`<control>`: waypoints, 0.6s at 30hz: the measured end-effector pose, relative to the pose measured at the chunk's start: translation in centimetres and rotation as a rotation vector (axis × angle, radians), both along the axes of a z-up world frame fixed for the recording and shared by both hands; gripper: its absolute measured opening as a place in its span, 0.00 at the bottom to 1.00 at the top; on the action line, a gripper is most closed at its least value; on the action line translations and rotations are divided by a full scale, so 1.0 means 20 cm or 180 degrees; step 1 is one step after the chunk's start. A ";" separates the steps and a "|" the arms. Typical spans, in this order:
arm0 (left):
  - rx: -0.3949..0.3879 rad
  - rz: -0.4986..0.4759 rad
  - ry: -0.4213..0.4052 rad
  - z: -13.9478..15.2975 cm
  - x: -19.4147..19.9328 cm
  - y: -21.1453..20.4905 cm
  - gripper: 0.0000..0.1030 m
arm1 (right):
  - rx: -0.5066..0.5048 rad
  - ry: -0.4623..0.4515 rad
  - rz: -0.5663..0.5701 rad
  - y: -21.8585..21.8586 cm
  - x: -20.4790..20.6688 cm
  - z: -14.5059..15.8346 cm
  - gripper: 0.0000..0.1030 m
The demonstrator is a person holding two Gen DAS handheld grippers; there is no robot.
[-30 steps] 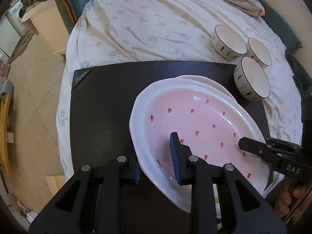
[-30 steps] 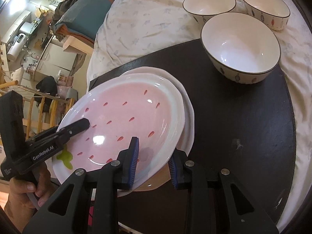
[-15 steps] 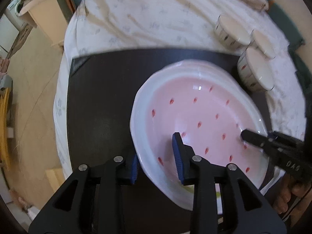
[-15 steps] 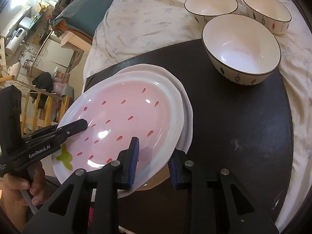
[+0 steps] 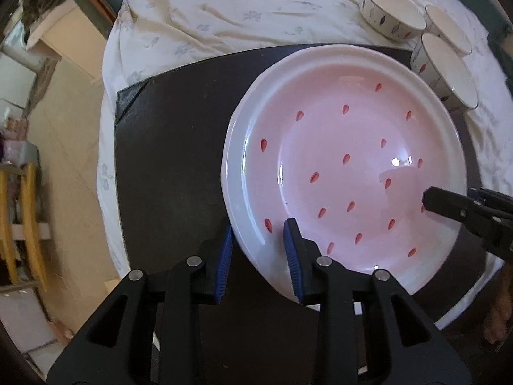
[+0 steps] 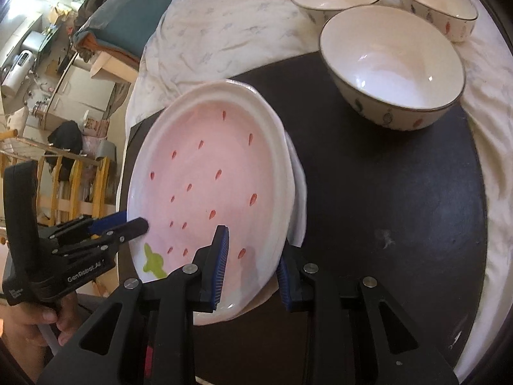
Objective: Organize plates and bowls
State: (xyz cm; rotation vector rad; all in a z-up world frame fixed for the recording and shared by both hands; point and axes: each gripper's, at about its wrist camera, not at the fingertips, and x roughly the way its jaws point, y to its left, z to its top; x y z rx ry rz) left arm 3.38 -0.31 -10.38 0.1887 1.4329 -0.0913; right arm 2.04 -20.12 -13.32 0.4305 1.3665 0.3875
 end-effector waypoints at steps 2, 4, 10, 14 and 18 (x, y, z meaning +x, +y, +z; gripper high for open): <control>0.0011 -0.0027 0.0000 -0.01 0.00 -0.01 0.31 | 0.0042 0.0066 0.0028 0.01 -0.01 -0.01 0.30; -0.0047 0.0017 0.0014 -0.01 0.01 0.00 0.34 | 0.0012 0.0044 0.0044 0.02 -0.02 -0.01 0.30; -0.0102 0.0053 0.0040 -0.03 0.03 0.01 0.37 | 0.0160 0.0185 -0.0028 -0.02 -0.01 -0.02 0.30; -0.0145 0.0059 0.0127 -0.06 0.03 0.00 0.42 | 0.0104 0.0241 0.0020 -0.02 -0.02 0.00 0.30; -0.0209 0.0137 0.0173 -0.08 0.04 0.01 0.42 | 0.0156 0.0284 0.0000 -0.05 -0.02 0.02 0.30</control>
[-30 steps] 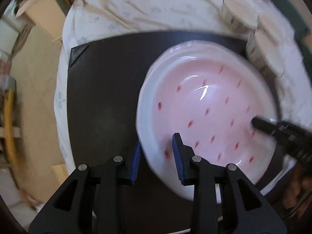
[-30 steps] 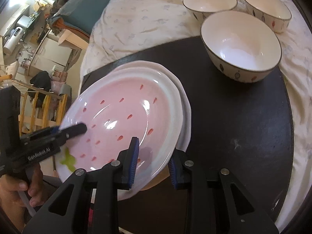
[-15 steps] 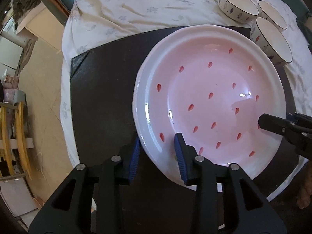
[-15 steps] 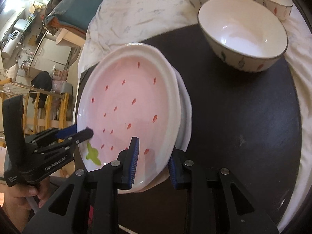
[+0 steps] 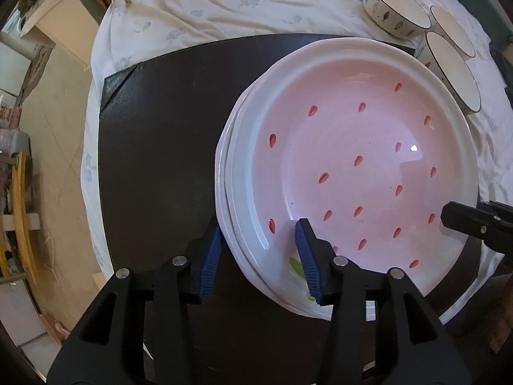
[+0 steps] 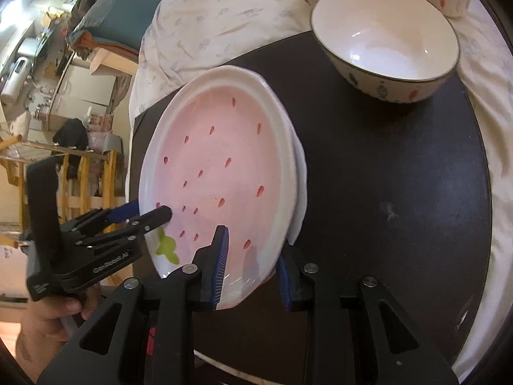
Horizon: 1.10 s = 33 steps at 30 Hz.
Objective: Organize plates and bowls
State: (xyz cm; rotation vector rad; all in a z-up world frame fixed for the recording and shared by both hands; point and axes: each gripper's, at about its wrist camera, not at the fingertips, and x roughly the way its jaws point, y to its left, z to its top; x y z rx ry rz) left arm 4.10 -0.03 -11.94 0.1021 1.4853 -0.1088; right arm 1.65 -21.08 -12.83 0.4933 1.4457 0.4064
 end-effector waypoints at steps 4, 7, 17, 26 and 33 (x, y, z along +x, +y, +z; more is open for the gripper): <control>0.0002 0.0000 -0.0015 0.00 0.00 0.01 0.42 | -0.0028 -0.0023 0.0023 -0.03 0.00 0.02 0.30; 0.0055 -0.0045 -0.0036 0.00 -0.01 0.00 0.42 | -0.0182 -0.0013 -0.0049 -0.06 -0.01 0.03 0.30; 0.0170 -0.0020 -0.0163 0.02 -0.03 -0.02 0.42 | -0.0305 -0.0293 -0.0253 -0.11 0.05 0.03 0.30; 0.0198 -0.0035 -0.0323 0.07 -0.07 -0.05 0.58 | -0.0421 -0.0418 -0.0011 -0.02 0.08 0.03 0.31; 0.0121 0.0112 -0.0455 0.14 -0.05 -0.03 0.59 | -0.0382 -0.0444 -0.0167 -0.07 0.06 0.05 0.31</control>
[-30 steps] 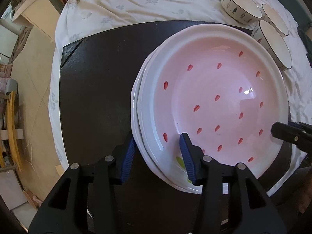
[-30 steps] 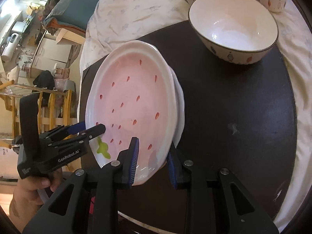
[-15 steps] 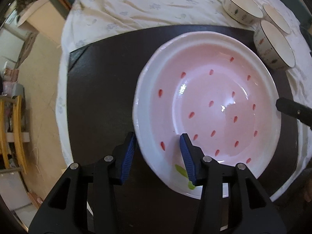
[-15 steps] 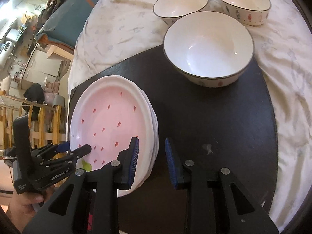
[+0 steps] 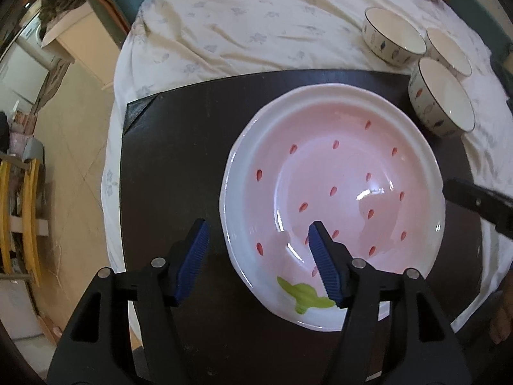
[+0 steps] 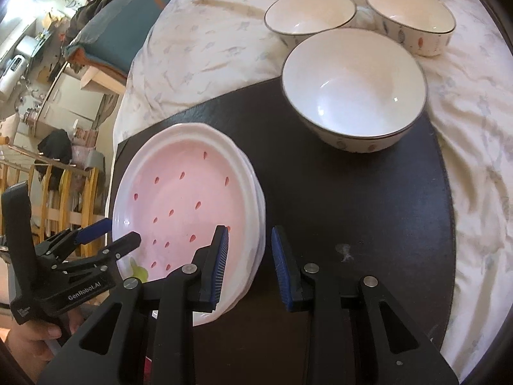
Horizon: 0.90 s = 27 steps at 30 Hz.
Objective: Organize plates and bowls
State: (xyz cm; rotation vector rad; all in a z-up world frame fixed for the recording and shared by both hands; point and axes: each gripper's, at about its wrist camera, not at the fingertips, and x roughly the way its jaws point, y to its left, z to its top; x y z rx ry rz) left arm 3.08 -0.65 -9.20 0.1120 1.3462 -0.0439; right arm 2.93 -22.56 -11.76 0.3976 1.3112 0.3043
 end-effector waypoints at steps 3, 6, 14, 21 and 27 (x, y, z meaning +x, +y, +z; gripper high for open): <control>-0.0005 0.0088 -0.0032 0.01 0.00 0.03 0.59 | 0.0014 -0.0045 -0.0029 -0.01 -0.02 0.02 0.31; -0.0004 0.0163 -0.0122 0.04 -0.01 0.05 0.60 | 0.0012 -0.0086 -0.0058 -0.02 -0.04 0.04 0.31; -0.0111 0.0262 -0.0378 0.13 -0.02 0.10 0.60 | 0.0019 -0.0267 -0.0118 -0.05 -0.07 0.12 0.65; -0.0544 0.0286 -0.0648 0.29 -0.03 0.09 0.83 | 0.0002 -0.0367 -0.0240 -0.13 -0.11 0.24 0.67; -0.0455 0.0336 -0.0806 0.37 -0.04 0.07 0.83 | 0.0049 -0.0375 -0.0619 -0.27 -0.15 0.36 0.67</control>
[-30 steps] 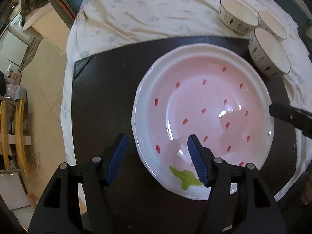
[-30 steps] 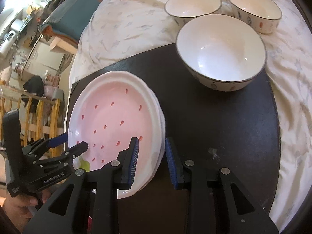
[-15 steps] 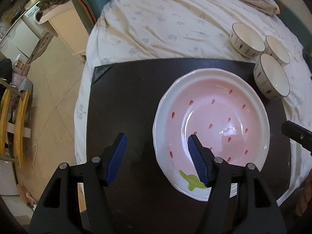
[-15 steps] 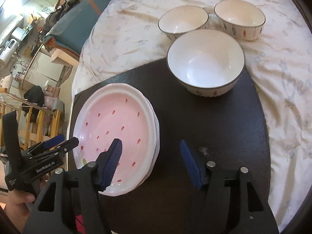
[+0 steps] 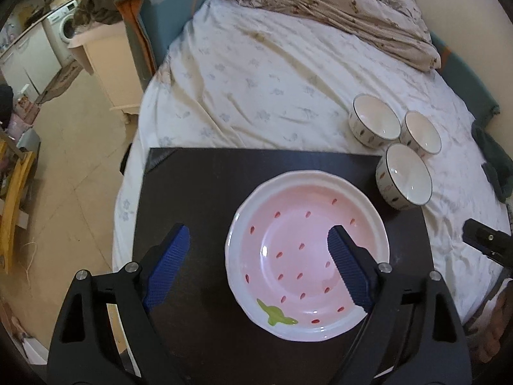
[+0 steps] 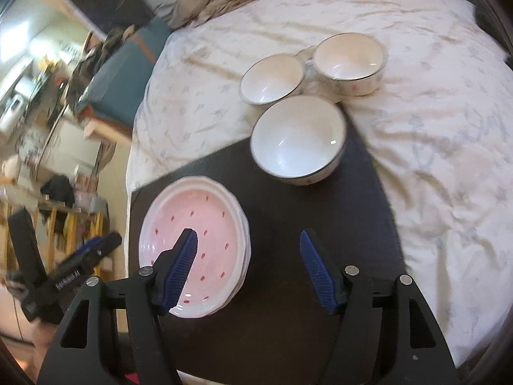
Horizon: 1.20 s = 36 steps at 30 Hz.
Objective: Organize plates and bowls
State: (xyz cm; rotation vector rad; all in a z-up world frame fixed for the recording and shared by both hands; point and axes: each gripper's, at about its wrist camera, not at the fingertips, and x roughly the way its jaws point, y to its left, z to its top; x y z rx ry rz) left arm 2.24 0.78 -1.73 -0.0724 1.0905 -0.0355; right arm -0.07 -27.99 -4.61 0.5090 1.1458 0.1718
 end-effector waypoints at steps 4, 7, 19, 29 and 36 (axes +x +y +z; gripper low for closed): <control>0.0032 0.0084 -0.0066 0.00 0.03 0.01 0.83 | -0.0109 -0.0023 -0.0071 -0.08 0.00 0.06 0.67; 0.0115 0.0007 -0.0070 -0.01 0.06 -0.04 0.83 | -0.0147 -0.0034 -0.0122 -0.17 0.05 0.07 0.67; 0.0023 -0.0187 0.0179 -0.03 0.32 -0.46 0.83 | 0.0251 0.0134 -0.0359 -0.44 0.29 -0.09 0.67; 0.0067 -0.0306 0.0566 -0.22 0.55 -0.79 0.83 | 0.0318 0.0431 -0.0373 -0.43 0.39 -0.27 0.67; 0.0237 -0.0391 0.0706 -0.35 0.60 -0.92 0.75 | 0.0383 0.0499 -0.0359 -0.45 0.41 -0.31 0.61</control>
